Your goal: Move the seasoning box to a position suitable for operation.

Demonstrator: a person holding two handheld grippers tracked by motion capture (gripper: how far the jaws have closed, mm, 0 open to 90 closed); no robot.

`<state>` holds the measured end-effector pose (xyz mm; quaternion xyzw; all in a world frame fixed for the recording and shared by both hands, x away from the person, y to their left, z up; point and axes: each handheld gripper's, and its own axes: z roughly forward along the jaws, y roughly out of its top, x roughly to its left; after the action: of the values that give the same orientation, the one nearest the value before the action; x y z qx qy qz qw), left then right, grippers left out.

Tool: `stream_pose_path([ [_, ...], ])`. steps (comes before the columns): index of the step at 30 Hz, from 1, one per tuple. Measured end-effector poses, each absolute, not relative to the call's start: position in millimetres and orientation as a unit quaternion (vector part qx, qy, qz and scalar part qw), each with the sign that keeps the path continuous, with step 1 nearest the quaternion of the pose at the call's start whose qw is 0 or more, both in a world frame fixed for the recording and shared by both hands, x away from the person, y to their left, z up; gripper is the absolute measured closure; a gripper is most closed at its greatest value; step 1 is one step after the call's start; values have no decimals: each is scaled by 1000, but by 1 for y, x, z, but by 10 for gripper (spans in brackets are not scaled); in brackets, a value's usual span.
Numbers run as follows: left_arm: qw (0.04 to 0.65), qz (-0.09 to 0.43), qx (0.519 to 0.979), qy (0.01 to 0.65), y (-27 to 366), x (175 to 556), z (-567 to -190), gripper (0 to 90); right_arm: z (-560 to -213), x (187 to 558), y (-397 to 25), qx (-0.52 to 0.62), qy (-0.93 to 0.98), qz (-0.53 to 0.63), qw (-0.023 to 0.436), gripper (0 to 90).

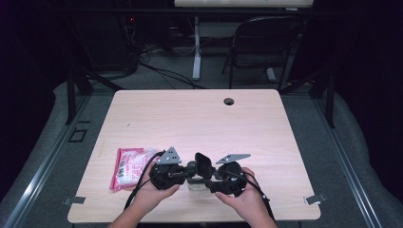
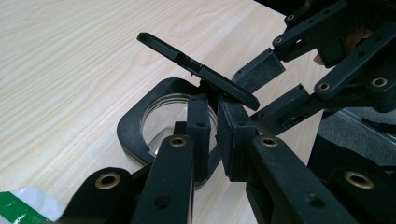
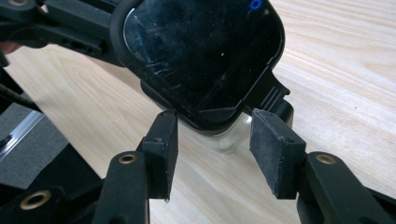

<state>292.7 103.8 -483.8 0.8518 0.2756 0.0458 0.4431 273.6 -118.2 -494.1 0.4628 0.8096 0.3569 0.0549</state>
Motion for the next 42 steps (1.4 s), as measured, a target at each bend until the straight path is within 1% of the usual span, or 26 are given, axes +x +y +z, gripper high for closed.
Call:
stream_pose_path([
  [3,444,48,850,279,105,293,-485,808,-494,274,-118,466,809,355,56,527],
  [12,428,67,850,300,110,298,-495,686,-493,275,-118,460,811,356,52,539],
  [16,418,73,852,306,109,301,-500,654,-492,274,-118,460,811,357,52,545],
  [18,412,84,852,311,108,300,-503,647,-492,274,-118,463,809,359,52,545],
  [19,411,77,854,309,108,301,-504,644,-492,274,-118,461,809,360,52,545],
  [25,401,82,858,311,107,301,-507,638,-492,275,-119,464,808,360,53,547],
  [30,404,84,856,310,107,301,-508,642,-491,275,-120,465,806,362,53,548],
  [34,404,82,858,308,107,300,-507,673,-491,275,-120,465,806,362,51,552],
  [39,403,79,856,313,107,301,-507,681,-491,275,-121,465,806,362,52,553],
  [40,403,80,855,316,107,301,-507,679,-491,275,-121,465,806,362,53,555],
  [41,403,84,853,320,107,301,-508,654,-491,275,-121,466,805,364,54,556],
  [42,404,90,851,323,106,301,-508,609,-490,275,-121,466,805,364,55,557],
])
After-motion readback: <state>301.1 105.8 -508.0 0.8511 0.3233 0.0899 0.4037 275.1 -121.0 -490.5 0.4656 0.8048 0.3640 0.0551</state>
